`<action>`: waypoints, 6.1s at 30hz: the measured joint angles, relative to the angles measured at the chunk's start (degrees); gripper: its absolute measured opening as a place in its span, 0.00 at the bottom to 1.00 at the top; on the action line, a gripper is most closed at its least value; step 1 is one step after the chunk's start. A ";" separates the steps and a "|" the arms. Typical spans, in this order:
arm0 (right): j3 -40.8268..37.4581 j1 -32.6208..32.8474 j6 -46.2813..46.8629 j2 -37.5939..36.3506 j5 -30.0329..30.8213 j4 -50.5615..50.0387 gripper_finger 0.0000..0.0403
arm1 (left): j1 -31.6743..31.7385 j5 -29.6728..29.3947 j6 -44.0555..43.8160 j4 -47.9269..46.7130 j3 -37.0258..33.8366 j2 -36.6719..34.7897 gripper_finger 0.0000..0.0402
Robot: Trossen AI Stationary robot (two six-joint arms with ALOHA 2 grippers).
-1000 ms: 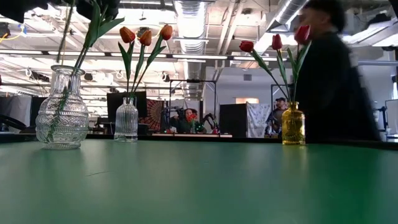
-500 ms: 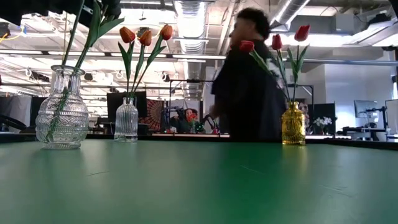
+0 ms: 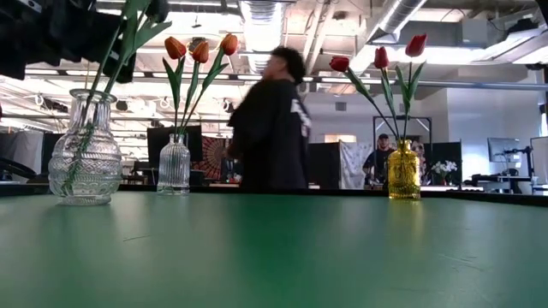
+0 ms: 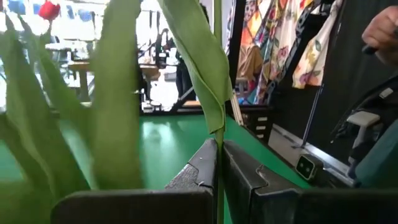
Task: Sort flowers into vase by color
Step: Put the black flower into the bottom transparent vase, then return to Home Position
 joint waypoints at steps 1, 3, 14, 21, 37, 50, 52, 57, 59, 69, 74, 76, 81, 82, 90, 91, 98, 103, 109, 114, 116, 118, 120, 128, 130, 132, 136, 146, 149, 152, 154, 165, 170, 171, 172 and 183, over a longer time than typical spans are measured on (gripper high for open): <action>0.00 -0.06 0.00 0.00 0.00 0.14 0.59 | 0.00 -0.04 -0.20 -0.31 -0.25 -0.29 0.00; 0.00 -0.11 0.00 0.00 0.00 0.24 0.59 | 0.00 -0.34 -0.87 -0.55 -0.37 -0.56 0.00; 0.00 -0.11 -0.13 0.00 0.00 0.19 0.59 | 0.00 -6.84 -6.62 -0.54 -0.35 -0.54 0.00; 0.00 -0.11 -0.17 0.00 0.00 0.15 0.59 | 0.00 -6.82 -6.55 -0.76 -0.35 -0.54 0.00; 0.00 -0.11 -0.15 0.00 0.01 0.13 0.59 | 0.00 -4.24 -6.65 -1.24 -0.30 -0.52 0.20; 0.00 -0.11 -0.15 0.00 0.00 0.13 0.59 | -0.02 3.68 -9.57 -1.22 -0.30 -0.54 0.35; 0.00 -0.11 -0.18 0.00 0.01 0.13 0.59 | 0.00 4.74 -11.55 -1.22 -0.30 -0.54 0.35; 0.00 -0.11 -0.52 0.00 0.00 0.13 0.59 | -0.02 8.26 -16.70 -1.24 0.39 -0.52 0.35; 0.00 -0.11 -0.59 0.00 0.00 0.13 0.59 | -0.02 8.90 -18.83 -1.20 1.69 -0.52 0.35; 0.00 0.08 -0.61 0.00 0.01 0.13 0.59 | -0.02 12.90 -21.42 -6.90 11.25 -0.52 0.35; 0.00 0.86 -0.59 -0.02 0.00 0.00 0.59 | -0.02 13.72 -24.97 -11.57 16.09 -0.52 0.35; 0.00 1.20 -0.59 -0.02 0.00 0.00 0.59 | -0.02 13.69 -26.01 -11.74 18.23 -0.52 0.35; 0.00 2.00 -0.57 -0.02 0.02 -0.67 0.59 | -0.02 13.60 -26.50 -11.69 24.01 -0.52 0.35; 0.00 2.06 -0.57 -0.08 0.02 -1.05 0.59 | -0.02 13.09 -26.50 -11.50 25.14 -0.54 0.35; 0.00 3.13 -3.49 -1.10 0.80 -6.26 0.59 | -0.01 -0.53 -25.29 -11.33 31.81 -0.52 0.35; 0.00 3.30 -3.67 -1.44 1.99 -6.57 0.59 | -0.02 -2.48 -24.58 -11.34 32.20 -0.52 0.35; -0.03 4.83 -5.34 -4.42 7.72 -9.98 0.56 | 0.00 -14.40 -19.92 -12.54 32.75 -0.28 0.35; -7.27 6.21 -6.51 -10.06 8.14 -9.12 0.51 | 0.00 -17.40 -18.27 -14.07 32.72 -0.26 0.35; -27.54 6.22 -5.02 -23.09 11.06 7.11 0.43 | 0.00 -17.69 -16.09 -17.25 32.72 -0.41 0.35; -44.32 5.95 -2.45 -33.07 11.10 26.17 0.36 | -0.01 -16.34 -9.62 -25.13 32.66 -0.50 0.35; -50.16 5.96 -1.12 -36.30 11.08 32.54 0.33 | -0.02 -16.64 -7.94 -27.35 32.62 -0.50 0.35; -55.19 5.93 -0.20 -38.97 11.09 37.08 0.31 | 0.00 -16.80 -6.38 -28.13 32.14 -0.53 0.35; -59.75 5.70 0.10 -41.28 11.61 40.43 0.28 | 0.00 -16.74 -5.71 -28.75 31.36 -0.52 0.35; -73.46 3.11 7.56 -48.97 13.88 45.74 0.20 | 0.00 -18.27 -3.26 -32.28 29.35 -2.55 0.31; -76.98 2.63 8.46 -50.80 13.97 48.41 0.18 | 0.00 -18.30 -2.94 -32.25 28.75 -5.27 0.28; -80.69 2.47 9.13 -52.57 13.94 52.24 0.16 | -0.02 -19.45 -3.21 -32.05 27.57 -9.02 0.24; -87.51 1.82 9.51 -55.13 13.88 62.08 0.11 | -0.02 -24.09 -5.62 -31.76 24.06 -16.47 0.17; -96.15 -3.72 10.05 -56.32 11.86 68.60 0.06 | -0.02 -24.46 -5.39 -27.68 18.95 -12.19 0.03; -98.47 -5.58 11.56 -56.68 8.04 70.96 0.08 | -0.02 -24.83 -5.56 -25.35 16.18 -13.71 0.01; -99.75 -6.56 12.31 -57.04 7.01 71.78 0.07 | -0.02 -23.59 -6.33 -24.13 13.36 -15.55 0.00; -100.79 -6.80 12.33 -57.31 6.92 72.85 0.07 | -0.02 -22.93 -6.42 -23.22 12.33 -16.50 0.00; -102.01 -9.68 12.46 -57.51 4.06 73.19 0.07 | -0.02 -19.43 -7.77 -16.79 4.76 -16.30 0.00; -102.01 -10.98 12.21 -57.59 1.84 73.12 0.06 | -0.02 -19.30 -9.17 -15.96 2.36 -16.28 0.00; -102.01 -11.09 12.05 -57.68 1.82 73.00 0.06 | -0.02 -19.31 -9.35 -16.12 2.11 -16.28 0.00; -102.01 -11.26 12.02 -57.72 1.81 72.99 0.06 | -0.02 -19.30 -9.54 -16.11 1.88 -16.28 0.00; -101.98 -12.50 11.85 -57.70 1.46 71.71 0.06 | -0.02 -19.01 -12.35 -11.62 -4.17 -16.30 0.00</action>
